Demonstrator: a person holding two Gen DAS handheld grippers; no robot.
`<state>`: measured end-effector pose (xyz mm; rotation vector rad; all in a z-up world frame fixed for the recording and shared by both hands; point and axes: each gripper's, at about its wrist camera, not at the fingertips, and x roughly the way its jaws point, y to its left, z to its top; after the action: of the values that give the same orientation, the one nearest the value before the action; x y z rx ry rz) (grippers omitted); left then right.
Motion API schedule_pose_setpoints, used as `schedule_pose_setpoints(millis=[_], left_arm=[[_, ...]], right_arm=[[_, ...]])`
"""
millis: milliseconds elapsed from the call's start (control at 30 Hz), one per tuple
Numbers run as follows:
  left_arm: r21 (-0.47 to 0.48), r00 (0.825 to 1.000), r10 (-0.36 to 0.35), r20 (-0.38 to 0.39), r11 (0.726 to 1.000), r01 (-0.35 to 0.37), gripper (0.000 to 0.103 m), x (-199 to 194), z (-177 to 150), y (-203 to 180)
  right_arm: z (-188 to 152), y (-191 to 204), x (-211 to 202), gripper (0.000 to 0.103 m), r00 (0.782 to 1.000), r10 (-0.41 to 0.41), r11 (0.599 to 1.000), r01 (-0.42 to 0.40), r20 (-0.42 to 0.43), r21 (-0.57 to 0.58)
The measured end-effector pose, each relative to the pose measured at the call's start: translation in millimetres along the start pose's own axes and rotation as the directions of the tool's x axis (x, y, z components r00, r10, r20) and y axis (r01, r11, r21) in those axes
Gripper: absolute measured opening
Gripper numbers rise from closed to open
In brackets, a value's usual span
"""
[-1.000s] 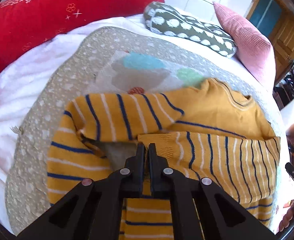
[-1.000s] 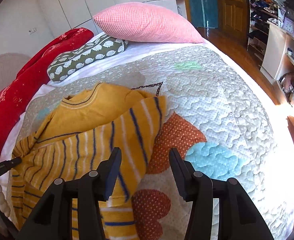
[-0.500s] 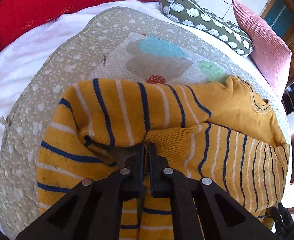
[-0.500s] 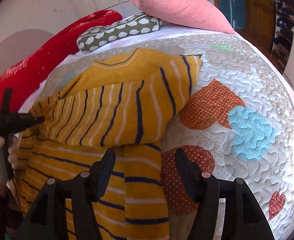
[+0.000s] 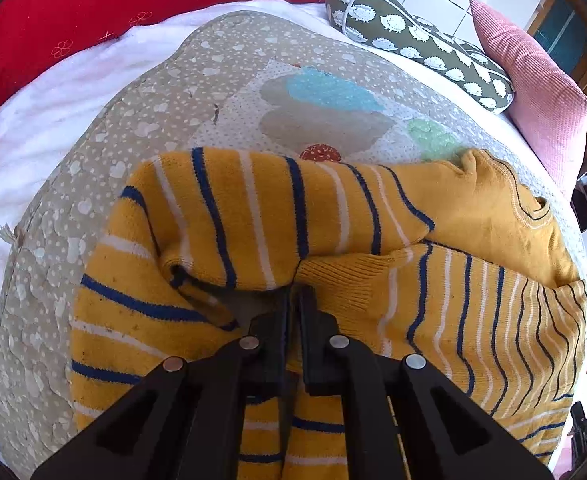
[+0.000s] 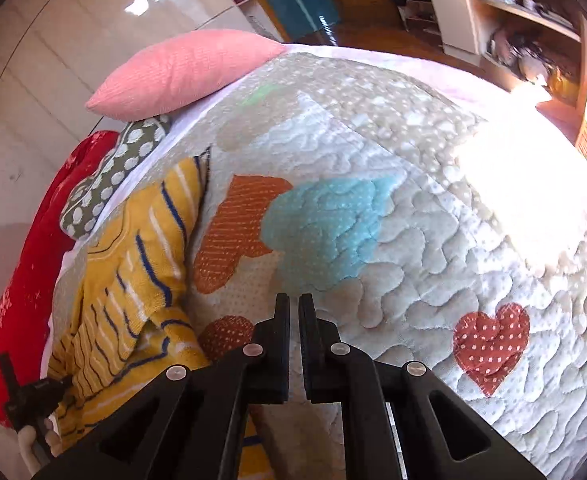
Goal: Fold small clothes
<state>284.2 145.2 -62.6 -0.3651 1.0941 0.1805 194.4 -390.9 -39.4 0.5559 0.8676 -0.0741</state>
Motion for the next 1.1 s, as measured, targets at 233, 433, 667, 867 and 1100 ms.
schedule_pose_setpoints(millis=[233, 433, 667, 867, 1100], left_arm=[[0.018, 1.0, 0.023, 0.01, 1.0, -0.023, 0.007, 0.2, -2.6, -1.1], [0.015, 1.0, 0.022, 0.001, 1.0, -0.022, 0.005, -1.8, -1.1, -2.0], [-0.005, 0.992, -0.042, 0.117, 0.999, 0.043, 0.0, -48.7, 12.0, -9.9], [0.001, 0.995, 0.024, 0.095, 1.0, -0.024, 0.0, -36.3, 12.2, -10.5], [0.041, 0.998, -0.055, 0.03, 0.998, 0.053, 0.032, -22.8, -4.4, -2.7]], right_arm=[[2.3, 99.5, 20.5, 0.07, 0.999, -0.037, 0.885, 0.033, -0.001, -0.464], [61.3, 82.8, 103.2, 0.025, 0.975, 0.056, 0.991, -0.08, -0.214, -0.103], [94.4, 109.3, 56.4, 0.01, 0.997, 0.066, 0.98, -0.07, -0.029, -0.184], [91.8, 128.2, 62.3, 0.016, 0.998, 0.011, 0.952, -0.029, -0.061, -0.304], [85.7, 81.4, 51.9, 0.036, 0.999, -0.02, 0.98, 0.011, -0.044, -0.197]])
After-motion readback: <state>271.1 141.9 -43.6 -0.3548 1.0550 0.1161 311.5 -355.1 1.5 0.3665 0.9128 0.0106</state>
